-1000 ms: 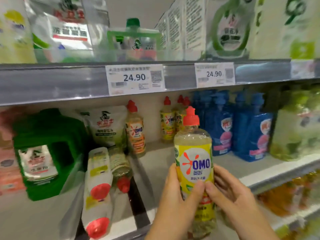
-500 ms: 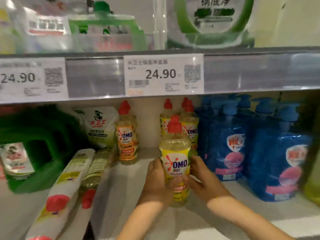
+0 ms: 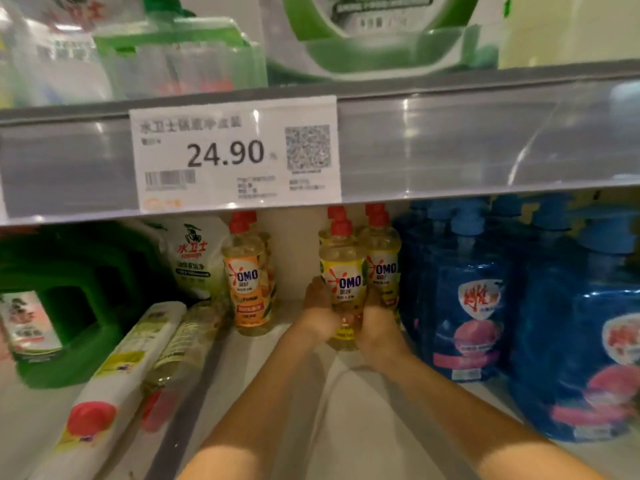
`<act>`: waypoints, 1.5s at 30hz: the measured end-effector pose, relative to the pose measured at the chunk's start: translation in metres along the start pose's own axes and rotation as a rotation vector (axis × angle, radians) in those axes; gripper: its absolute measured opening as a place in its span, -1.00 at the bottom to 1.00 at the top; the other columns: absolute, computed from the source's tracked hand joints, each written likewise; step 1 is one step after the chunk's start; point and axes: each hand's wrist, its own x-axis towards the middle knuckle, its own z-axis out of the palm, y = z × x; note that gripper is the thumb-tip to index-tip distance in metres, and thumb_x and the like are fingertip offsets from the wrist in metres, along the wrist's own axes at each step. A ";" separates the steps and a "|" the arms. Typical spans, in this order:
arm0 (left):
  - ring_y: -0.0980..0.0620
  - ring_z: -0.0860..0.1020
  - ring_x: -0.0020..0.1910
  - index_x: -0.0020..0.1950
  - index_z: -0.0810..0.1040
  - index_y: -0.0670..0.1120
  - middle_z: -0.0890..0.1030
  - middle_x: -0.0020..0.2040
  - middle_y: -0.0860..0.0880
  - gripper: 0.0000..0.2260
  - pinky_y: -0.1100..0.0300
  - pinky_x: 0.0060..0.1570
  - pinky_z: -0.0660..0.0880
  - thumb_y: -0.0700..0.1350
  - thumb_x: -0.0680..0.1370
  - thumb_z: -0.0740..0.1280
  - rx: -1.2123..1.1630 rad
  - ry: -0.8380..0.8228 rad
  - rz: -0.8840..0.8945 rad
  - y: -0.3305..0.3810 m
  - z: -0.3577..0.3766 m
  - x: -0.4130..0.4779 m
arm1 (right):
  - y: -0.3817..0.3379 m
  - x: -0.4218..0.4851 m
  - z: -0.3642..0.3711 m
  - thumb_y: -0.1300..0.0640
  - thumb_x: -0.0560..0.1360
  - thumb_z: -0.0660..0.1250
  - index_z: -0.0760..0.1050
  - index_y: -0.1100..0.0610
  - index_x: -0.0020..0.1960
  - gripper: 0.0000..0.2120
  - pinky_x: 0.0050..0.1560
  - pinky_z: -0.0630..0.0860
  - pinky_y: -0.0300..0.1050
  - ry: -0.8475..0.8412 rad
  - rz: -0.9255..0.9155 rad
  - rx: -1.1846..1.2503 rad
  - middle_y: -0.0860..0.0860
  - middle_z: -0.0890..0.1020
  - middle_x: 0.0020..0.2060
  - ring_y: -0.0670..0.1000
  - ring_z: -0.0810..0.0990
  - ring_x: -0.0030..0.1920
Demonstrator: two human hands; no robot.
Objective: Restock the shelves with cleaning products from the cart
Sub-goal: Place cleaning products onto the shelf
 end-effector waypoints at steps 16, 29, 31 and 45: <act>-0.11 0.41 0.32 0.37 0.27 -0.20 0.42 0.31 -0.16 -0.52 0.01 0.29 0.40 -0.15 0.53 0.38 -0.083 -0.014 0.071 -0.021 0.004 0.053 | 0.026 0.025 0.019 0.14 0.61 0.21 0.55 0.26 0.14 -0.76 0.10 0.54 -0.02 -0.222 0.139 -0.462 0.17 0.62 0.07 0.16 0.59 0.09; -0.18 0.45 0.28 0.43 0.22 -0.19 0.42 0.34 -0.20 -0.58 -0.04 0.24 0.46 -0.14 0.61 0.23 -0.343 -0.075 -0.179 -0.002 -0.006 -0.012 | -0.009 -0.029 -0.016 0.22 0.51 0.38 0.56 0.01 -0.06 -0.89 -0.07 0.54 -0.29 -0.051 0.045 0.196 -0.10 0.64 -0.16 -0.06 0.59 -0.07; -0.12 0.52 0.18 0.24 0.36 -0.05 0.52 0.18 -0.11 -0.81 -0.04 0.18 0.51 -0.13 0.63 0.20 -0.443 -0.099 -0.088 0.000 -0.021 -0.044 | -0.015 -0.041 -0.020 0.16 0.53 0.37 0.57 -0.01 -0.07 -0.92 0.03 0.59 -0.07 -0.044 0.083 0.189 -0.06 0.66 -0.14 -0.03 0.62 -0.06; 0.22 0.60 0.03 0.14 0.56 0.13 0.62 0.07 0.12 -0.81 0.15 0.04 0.59 0.00 0.56 0.26 -0.635 -0.223 0.157 -0.045 -0.074 -0.179 | -0.080 -0.170 -0.029 0.15 0.49 0.36 0.62 0.02 -0.02 -0.89 -0.15 0.56 -0.32 -0.059 0.049 0.416 -0.08 0.70 -0.15 -0.13 0.66 -0.12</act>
